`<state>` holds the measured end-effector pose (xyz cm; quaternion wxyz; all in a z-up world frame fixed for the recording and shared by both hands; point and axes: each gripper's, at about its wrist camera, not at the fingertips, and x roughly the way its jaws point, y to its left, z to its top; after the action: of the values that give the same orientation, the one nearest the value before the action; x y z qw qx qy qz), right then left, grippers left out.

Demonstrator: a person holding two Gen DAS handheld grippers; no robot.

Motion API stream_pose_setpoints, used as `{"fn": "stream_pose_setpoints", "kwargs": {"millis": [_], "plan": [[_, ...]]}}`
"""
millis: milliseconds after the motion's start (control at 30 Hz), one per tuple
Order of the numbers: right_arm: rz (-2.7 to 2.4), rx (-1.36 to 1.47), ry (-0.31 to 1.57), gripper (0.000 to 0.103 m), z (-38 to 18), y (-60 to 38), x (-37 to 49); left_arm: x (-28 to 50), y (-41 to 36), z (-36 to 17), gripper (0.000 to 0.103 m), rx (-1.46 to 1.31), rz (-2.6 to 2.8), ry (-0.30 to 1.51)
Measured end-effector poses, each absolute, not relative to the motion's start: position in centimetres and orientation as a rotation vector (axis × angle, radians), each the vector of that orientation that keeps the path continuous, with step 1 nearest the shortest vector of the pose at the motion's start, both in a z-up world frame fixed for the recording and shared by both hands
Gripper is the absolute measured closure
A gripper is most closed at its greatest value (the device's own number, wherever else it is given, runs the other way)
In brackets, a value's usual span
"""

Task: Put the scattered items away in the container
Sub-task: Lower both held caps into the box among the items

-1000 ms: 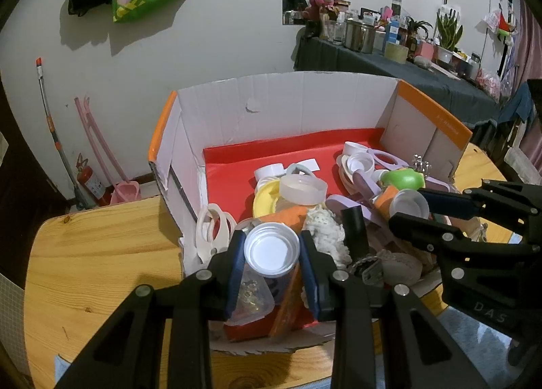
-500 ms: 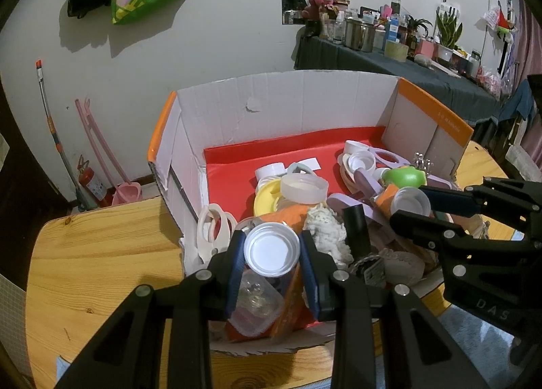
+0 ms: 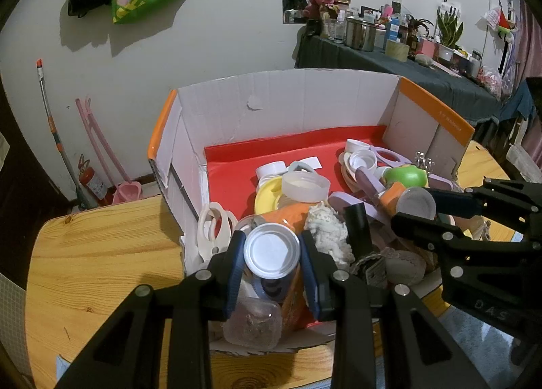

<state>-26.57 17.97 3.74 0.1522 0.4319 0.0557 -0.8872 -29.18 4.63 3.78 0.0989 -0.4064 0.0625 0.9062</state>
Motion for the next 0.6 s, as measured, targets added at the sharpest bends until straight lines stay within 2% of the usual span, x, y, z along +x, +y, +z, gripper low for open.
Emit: {"fn": "stream_pose_setpoints", "kwargs": {"millis": [100,167,200,600], "plan": [[-2.547,1.241,0.157,0.068,3.68,18.03,-26.55,-29.17,4.63,3.77,0.069,-1.201,2.681,0.188],[-2.548,1.238,0.155,0.056,3.69,18.1,-26.53,-29.17,4.63,3.78,0.069,-1.2,2.681,0.188],[-2.55,1.234,0.154,0.055,3.69,18.05,-26.5,-29.17,4.62,3.78,0.069,-1.199,2.681,0.19],[-2.56,1.224,0.18,0.055,3.84,17.71,-26.4,-29.11,4.63,3.76,0.068,-1.2,2.682,0.196]]}}
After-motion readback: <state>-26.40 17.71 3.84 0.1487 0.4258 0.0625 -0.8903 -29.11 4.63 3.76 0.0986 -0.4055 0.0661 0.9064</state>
